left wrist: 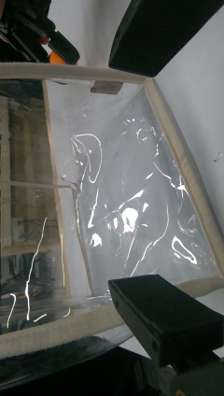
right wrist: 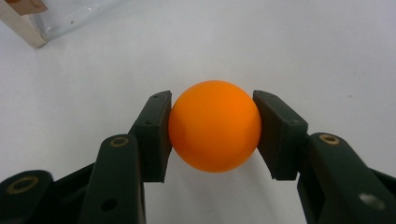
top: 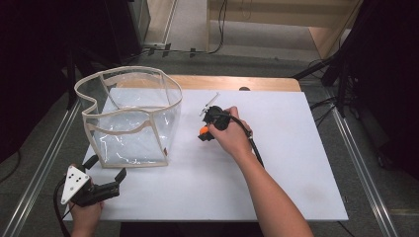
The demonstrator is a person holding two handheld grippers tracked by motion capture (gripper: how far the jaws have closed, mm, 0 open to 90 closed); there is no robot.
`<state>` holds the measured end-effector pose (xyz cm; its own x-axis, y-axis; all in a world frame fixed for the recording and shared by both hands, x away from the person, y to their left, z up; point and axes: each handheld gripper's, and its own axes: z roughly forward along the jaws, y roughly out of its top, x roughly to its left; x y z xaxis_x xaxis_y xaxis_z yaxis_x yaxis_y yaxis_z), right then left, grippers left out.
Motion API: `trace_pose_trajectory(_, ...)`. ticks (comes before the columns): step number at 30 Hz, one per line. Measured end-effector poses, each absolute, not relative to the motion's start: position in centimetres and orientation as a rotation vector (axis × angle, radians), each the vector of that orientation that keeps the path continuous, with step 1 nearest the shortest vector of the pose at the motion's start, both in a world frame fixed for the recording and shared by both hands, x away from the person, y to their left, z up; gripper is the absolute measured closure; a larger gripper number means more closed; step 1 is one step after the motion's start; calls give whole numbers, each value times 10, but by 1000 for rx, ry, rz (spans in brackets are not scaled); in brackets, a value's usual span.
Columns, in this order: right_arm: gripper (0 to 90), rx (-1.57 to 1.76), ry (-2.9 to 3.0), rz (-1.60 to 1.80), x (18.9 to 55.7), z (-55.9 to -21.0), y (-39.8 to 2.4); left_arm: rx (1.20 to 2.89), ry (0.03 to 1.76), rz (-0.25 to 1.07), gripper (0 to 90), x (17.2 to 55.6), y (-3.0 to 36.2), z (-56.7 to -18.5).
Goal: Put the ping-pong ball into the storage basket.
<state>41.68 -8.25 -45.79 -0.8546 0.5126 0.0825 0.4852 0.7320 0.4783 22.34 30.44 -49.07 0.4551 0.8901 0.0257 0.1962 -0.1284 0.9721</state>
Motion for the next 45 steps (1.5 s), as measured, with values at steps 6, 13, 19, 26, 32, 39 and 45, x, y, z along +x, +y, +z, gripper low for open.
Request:
trace_pose_trajectory(6, 480, 801, 2880, 788, 415, -449, -83, 1614, 965, 793, 0, 223, 304, -491)
trace_pose_trajectory(13, 480, 774, 2881, 817, 414, -438, -81, 1615, 964, 791, 0, 223, 304, -491)
trace_pose_trajectory(19, 479, 752, 2877, 835, 412, -429, -81, 1613, 964, 791, 0, 223, 304, -491)
trace_pose_trajectory(26, 479, 740, 2879, 850, 412, -421, -80, 1618, 962, 787, 0, 224, 304, -491)
trace_pose_trajectory(32, 480, 728, 2889, 858, 412, -415, -79, 1618, 963, 787, 0, 224, 304, -491)
trace_pose_trajectory(39, 480, 692, 2896, 869, 410, -406, -75, 1613, 965, 784, 0, 224, 304, -491)
trace_pose_trajectory(45, 480, 677, 2901, 876, 410, -398, -74, 1613, 965, 785, 0, 224, 304, -491)
